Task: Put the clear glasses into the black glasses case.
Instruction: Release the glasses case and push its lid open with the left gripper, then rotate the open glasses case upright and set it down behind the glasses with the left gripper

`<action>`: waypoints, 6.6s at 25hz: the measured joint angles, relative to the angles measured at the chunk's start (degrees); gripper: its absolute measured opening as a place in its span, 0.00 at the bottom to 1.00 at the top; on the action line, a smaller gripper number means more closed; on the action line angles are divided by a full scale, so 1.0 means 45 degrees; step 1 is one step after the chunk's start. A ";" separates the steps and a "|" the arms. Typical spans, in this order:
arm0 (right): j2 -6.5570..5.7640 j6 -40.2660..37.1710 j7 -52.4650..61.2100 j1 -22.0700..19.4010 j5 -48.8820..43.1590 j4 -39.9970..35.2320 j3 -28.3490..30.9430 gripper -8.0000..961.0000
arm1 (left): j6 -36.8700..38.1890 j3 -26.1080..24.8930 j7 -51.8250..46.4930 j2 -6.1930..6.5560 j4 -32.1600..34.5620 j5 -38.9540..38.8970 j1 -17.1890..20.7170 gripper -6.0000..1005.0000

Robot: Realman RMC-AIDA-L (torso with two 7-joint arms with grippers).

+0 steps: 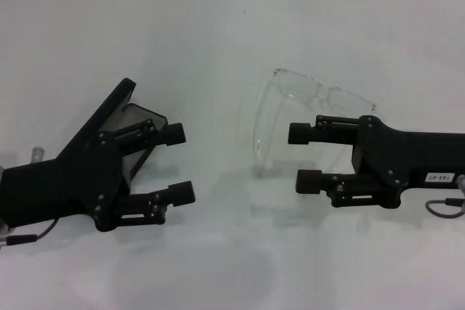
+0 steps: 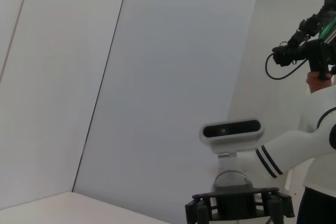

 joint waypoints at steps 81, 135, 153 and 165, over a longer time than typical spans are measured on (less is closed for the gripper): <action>-0.0425 0.0005 -0.0616 -0.3336 -0.0134 -0.0791 0.3756 0.77 | -0.5762 0.6399 -1.8564 -0.1213 1.4256 1.5697 0.0040 0.30; -0.0190 -0.1103 -0.1417 -0.4757 -0.0133 -0.0674 0.4230 0.77 | -1.4455 0.9862 -1.2138 -0.1217 1.0323 1.6506 -0.3726 0.17; -0.0263 -0.0916 -0.0899 -0.4689 -0.0486 -0.1040 0.4225 0.77 | -1.5818 1.0272 -1.2574 -0.1233 1.2357 1.6474 -0.2071 0.17; -0.0593 0.2416 0.7695 -0.3953 -0.8859 -1.0883 0.7301 0.75 | -1.5820 0.9032 -1.2578 -0.1241 1.6420 1.6494 0.1424 0.17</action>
